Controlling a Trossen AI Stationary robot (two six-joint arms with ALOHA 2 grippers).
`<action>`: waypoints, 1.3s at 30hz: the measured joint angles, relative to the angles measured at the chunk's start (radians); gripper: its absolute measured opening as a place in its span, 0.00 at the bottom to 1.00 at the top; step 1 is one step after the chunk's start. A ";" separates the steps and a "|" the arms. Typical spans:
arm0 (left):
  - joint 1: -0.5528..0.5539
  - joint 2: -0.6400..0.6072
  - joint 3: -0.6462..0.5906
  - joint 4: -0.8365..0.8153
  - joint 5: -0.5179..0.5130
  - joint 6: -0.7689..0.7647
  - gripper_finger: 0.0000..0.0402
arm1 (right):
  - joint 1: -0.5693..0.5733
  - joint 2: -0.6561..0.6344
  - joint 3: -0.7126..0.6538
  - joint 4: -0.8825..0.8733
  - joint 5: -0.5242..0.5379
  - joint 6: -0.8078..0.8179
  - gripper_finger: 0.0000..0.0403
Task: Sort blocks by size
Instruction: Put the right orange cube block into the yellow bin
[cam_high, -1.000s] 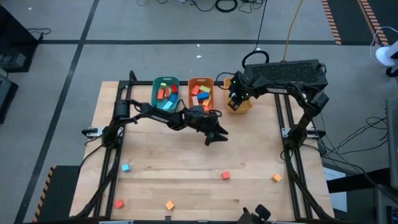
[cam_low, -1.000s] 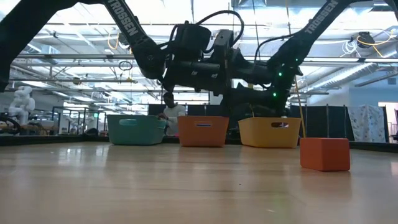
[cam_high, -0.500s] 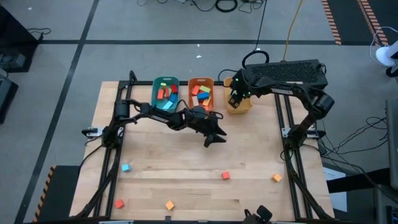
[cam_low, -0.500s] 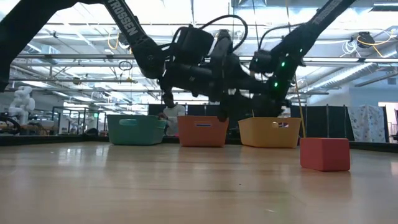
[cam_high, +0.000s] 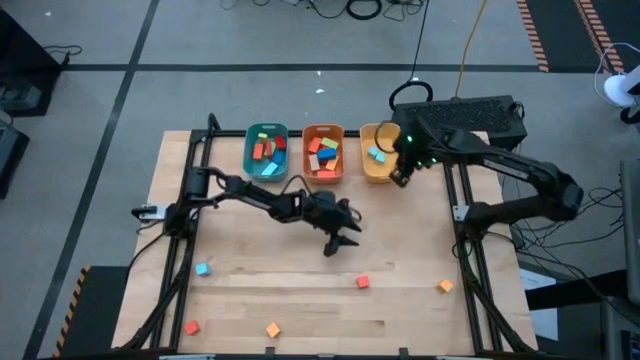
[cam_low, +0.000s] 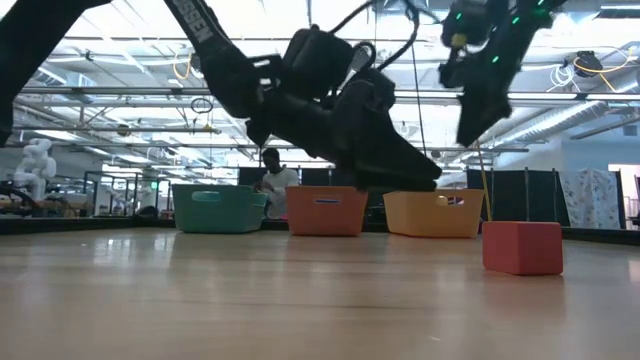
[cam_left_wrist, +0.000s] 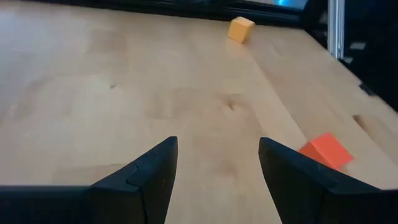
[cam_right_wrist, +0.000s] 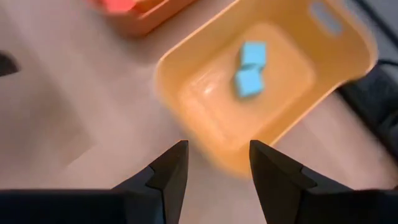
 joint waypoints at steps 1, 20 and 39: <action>-0.015 0.000 0.000 0.001 -0.020 0.016 0.56 | 0.025 -0.021 0.000 -0.033 0.000 0.032 0.39; -0.333 0.000 0.008 0.004 -0.423 -0.041 0.56 | 0.644 -0.297 -0.185 -0.069 0.357 0.455 0.38; -0.449 0.055 0.010 0.008 -0.748 -0.178 0.73 | 0.907 -0.244 -0.260 0.190 0.453 0.584 0.38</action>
